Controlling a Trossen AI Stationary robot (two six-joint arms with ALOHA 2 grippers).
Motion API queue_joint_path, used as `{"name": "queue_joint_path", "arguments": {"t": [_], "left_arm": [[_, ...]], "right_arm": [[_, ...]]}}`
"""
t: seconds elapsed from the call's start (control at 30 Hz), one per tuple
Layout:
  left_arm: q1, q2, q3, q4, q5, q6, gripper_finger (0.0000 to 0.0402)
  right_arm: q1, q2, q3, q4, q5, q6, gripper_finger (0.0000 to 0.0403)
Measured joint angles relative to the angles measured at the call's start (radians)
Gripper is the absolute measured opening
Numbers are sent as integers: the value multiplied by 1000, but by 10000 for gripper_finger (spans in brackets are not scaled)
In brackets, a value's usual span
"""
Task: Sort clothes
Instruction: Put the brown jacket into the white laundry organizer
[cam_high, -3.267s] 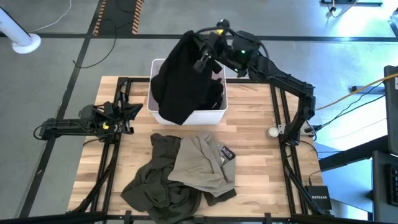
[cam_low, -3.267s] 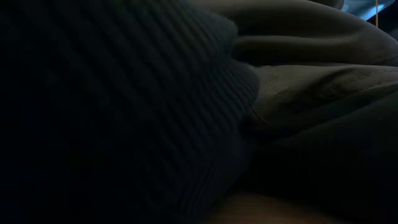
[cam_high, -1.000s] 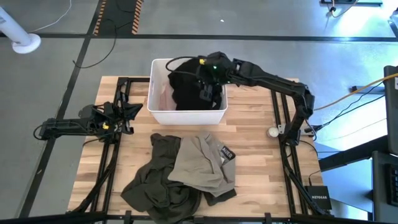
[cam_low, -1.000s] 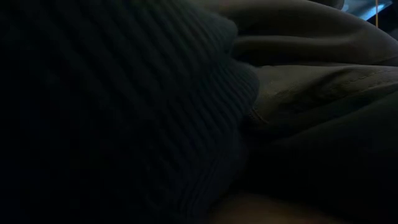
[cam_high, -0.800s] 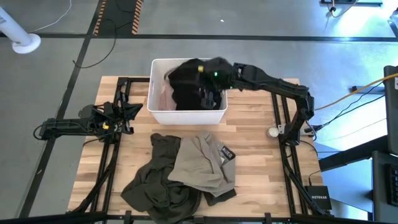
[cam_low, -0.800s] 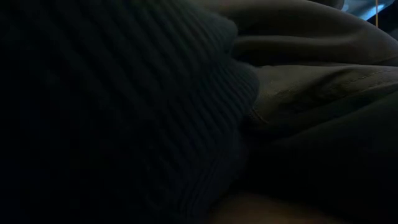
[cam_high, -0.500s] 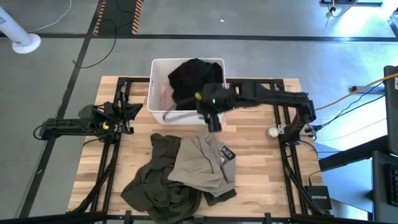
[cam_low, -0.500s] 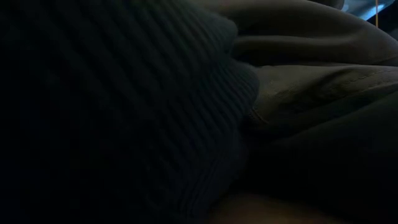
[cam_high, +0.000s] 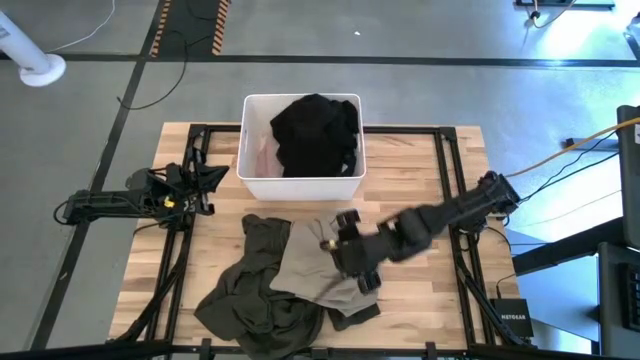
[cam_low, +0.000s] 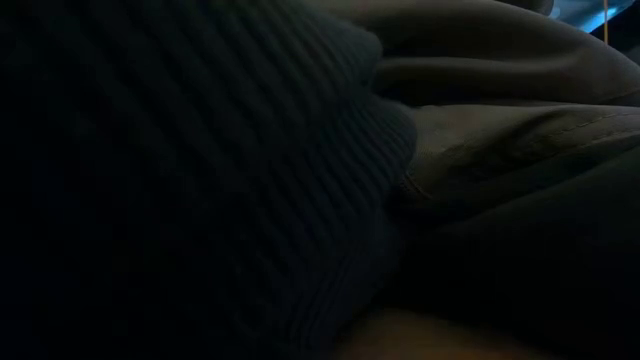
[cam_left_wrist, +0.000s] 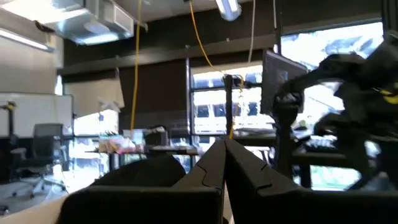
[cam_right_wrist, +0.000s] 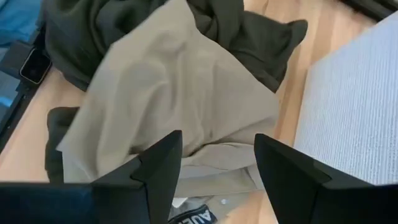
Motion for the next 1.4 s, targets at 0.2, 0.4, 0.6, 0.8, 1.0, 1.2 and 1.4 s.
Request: {"name": "queue_joint_path", "arguments": {"t": [0.2, 0.4, 0.6, 0.8, 1.0, 1.2, 1.4], "left_arm": [[0, 0, 0, 19, -40, 29, 0], [0, 0, 0, 22, -41, 96, 0], [0, 0, 1, 71, -41, 126, 0], [0, 0, 1, 58, -41, 119, 0], [0, 0, 1, 43, -41, 119, 0], [0, 0, 1, 35, -41, 131, 0], [0, 0, 1, 35, -40, 150, 0]], "right_arm": [[133, 0, -92, 111, 86, 112, 218], [193, 1, -199, 298, 89, 126, 218], [195, 11, -226, 421, 91, 142, 218], [202, 70, -197, 458, 88, 130, 228], [201, 140, -174, 409, 123, 153, 279], [201, 148, -156, 326, 259, 203, 317], [201, 148, -195, 335, 183, 315, 321]]}}
